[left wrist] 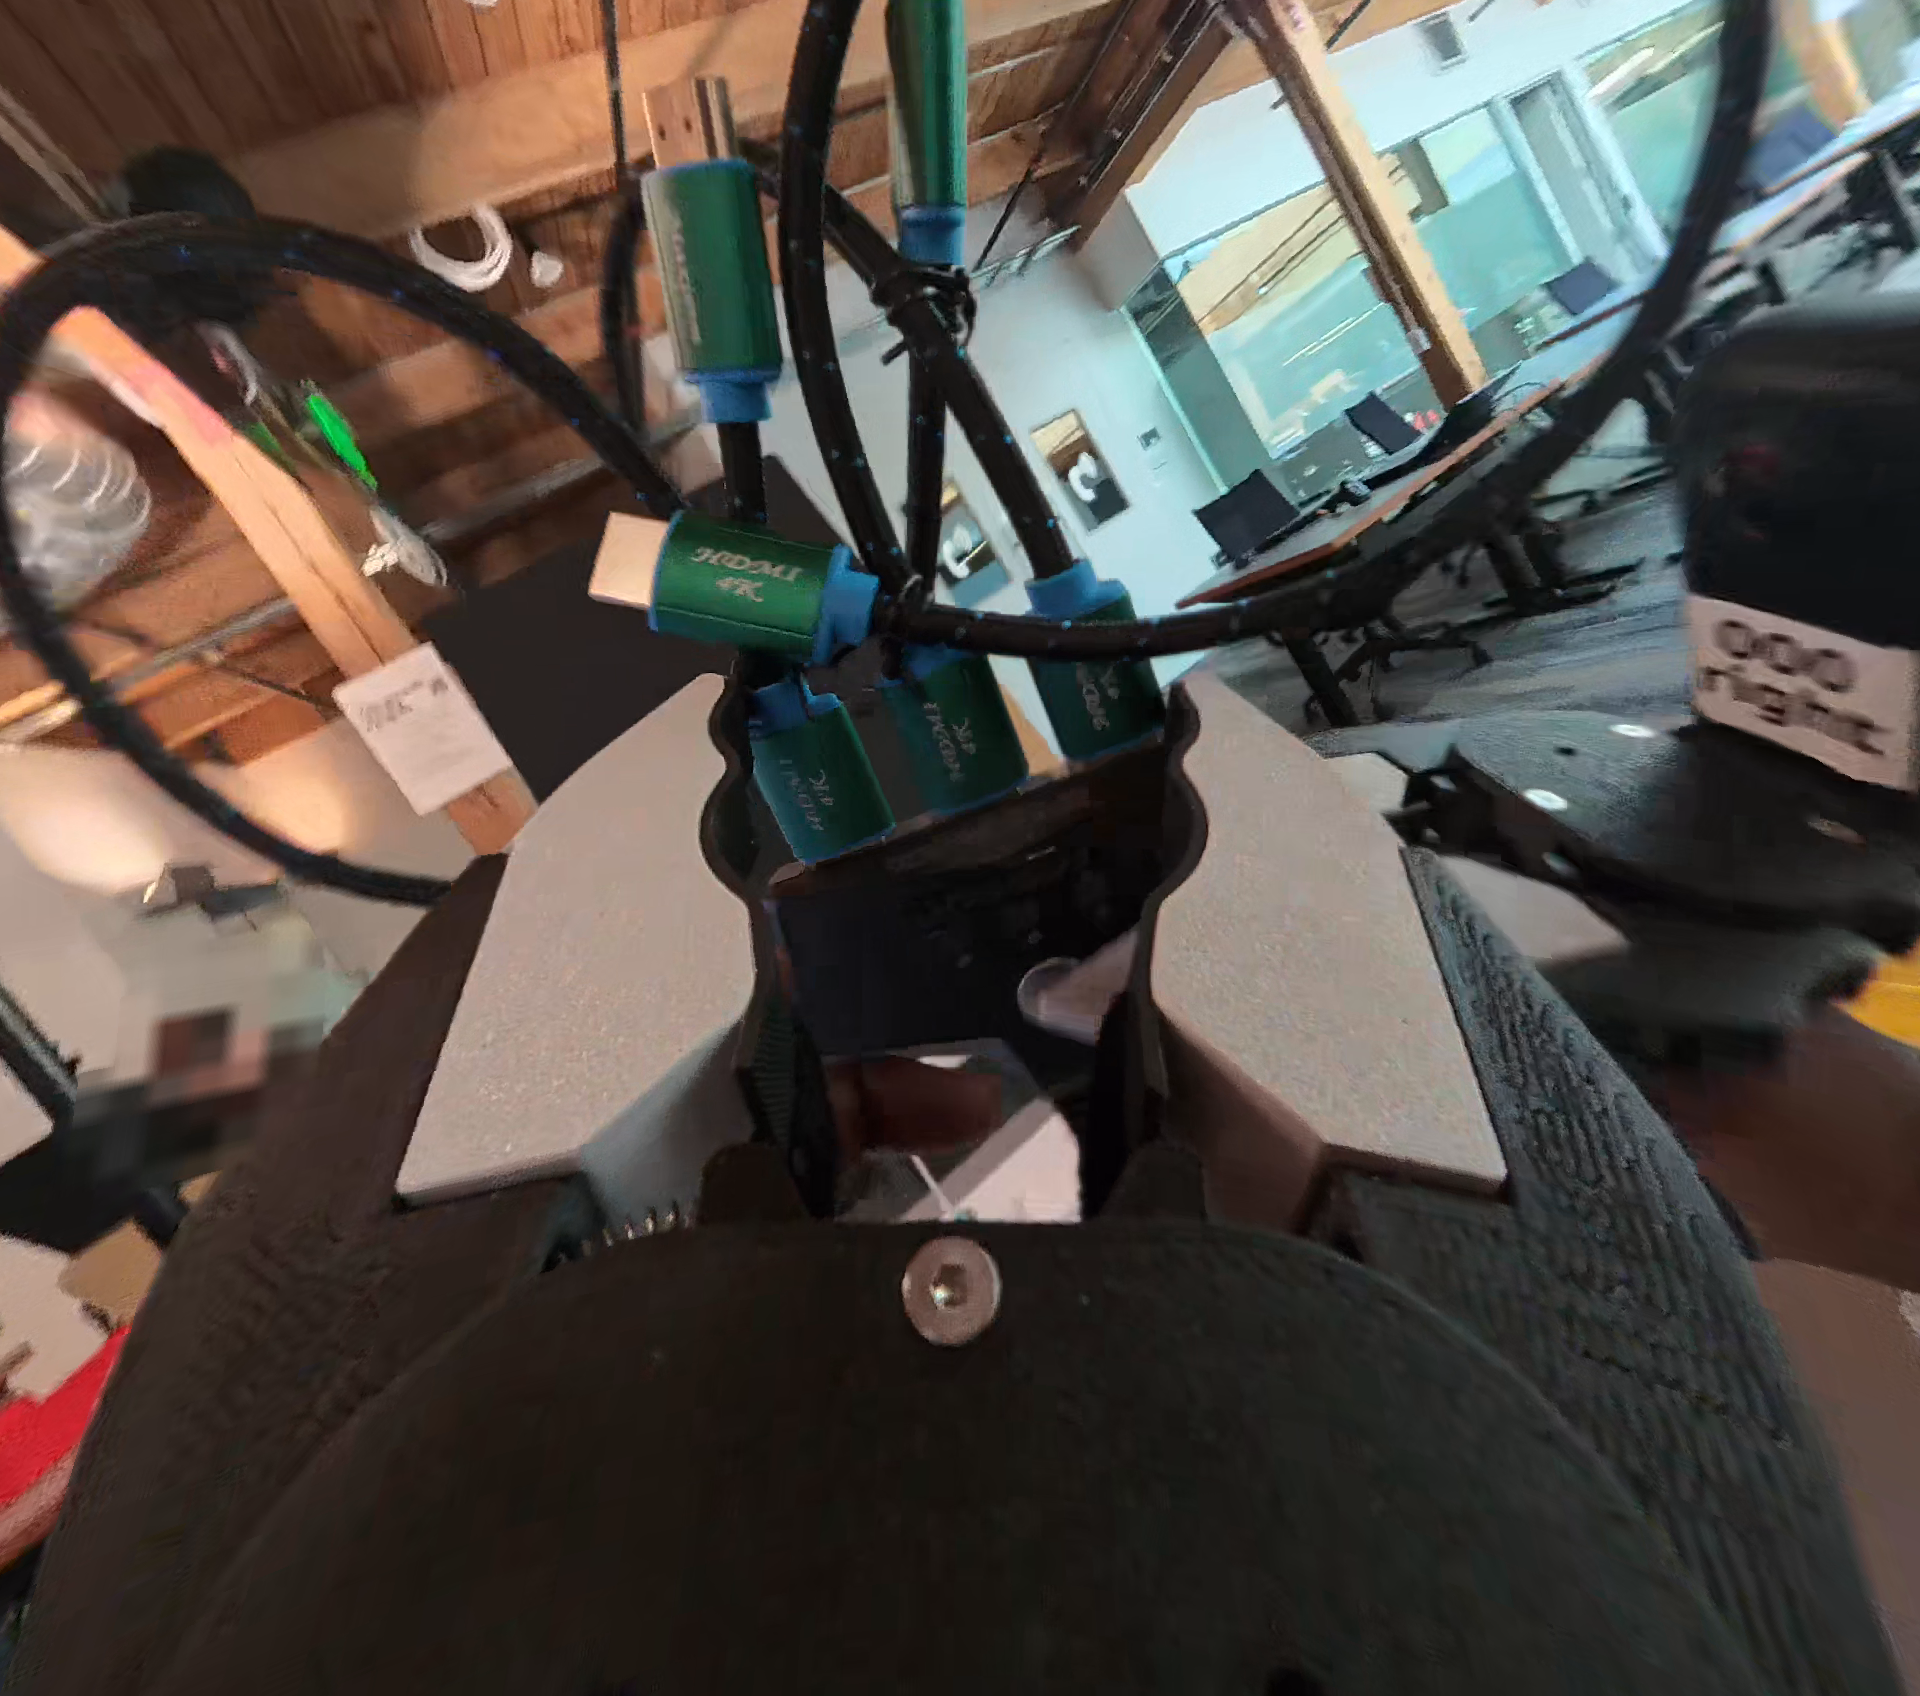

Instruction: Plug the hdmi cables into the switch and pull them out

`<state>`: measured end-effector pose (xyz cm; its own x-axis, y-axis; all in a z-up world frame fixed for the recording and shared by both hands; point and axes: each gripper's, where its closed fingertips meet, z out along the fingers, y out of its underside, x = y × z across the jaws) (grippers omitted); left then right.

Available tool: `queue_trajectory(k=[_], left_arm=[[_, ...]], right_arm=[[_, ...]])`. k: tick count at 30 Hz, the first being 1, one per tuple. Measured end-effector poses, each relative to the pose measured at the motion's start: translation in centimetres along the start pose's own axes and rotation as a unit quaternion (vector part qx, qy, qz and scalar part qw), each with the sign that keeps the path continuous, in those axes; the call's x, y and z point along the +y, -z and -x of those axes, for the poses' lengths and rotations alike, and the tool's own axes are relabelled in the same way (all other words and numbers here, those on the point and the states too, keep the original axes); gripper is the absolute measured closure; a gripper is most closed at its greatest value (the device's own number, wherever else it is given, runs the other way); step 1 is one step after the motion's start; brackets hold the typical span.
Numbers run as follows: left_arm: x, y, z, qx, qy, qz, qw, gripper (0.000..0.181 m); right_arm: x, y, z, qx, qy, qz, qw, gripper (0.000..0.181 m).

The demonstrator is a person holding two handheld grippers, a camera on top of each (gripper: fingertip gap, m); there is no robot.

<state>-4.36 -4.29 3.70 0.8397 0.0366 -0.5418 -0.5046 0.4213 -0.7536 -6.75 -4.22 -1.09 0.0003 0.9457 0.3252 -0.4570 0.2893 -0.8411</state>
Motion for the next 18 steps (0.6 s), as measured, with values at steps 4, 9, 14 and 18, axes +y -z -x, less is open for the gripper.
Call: queue_trajectory(k=[4,9,14,18], left_arm=[[-0.8,1.3,1.3,0.002,-0.004,-0.027,1.000,0.106],[1.2,1.2,2.0,0.051,0.089,-0.020,0.995,0.105],[2.9,0.5,0.0,0.157,0.229,-0.012,0.961,0.105],[2.3,0.9,-0.1,0.177,0.230,-0.039,0.956,0.105]], right_arm=[[-0.9,1.0,-1.2,-0.013,-0.039,-0.045,0.998,0.160],[-2.5,2.1,-2.1,-0.055,-0.143,-0.107,0.982,0.160],[-2.6,2.3,-2.4,-0.086,-0.236,-0.128,0.959,0.159],[-2.3,2.7,-3.2,-0.093,-0.301,-0.168,0.934,0.160]])
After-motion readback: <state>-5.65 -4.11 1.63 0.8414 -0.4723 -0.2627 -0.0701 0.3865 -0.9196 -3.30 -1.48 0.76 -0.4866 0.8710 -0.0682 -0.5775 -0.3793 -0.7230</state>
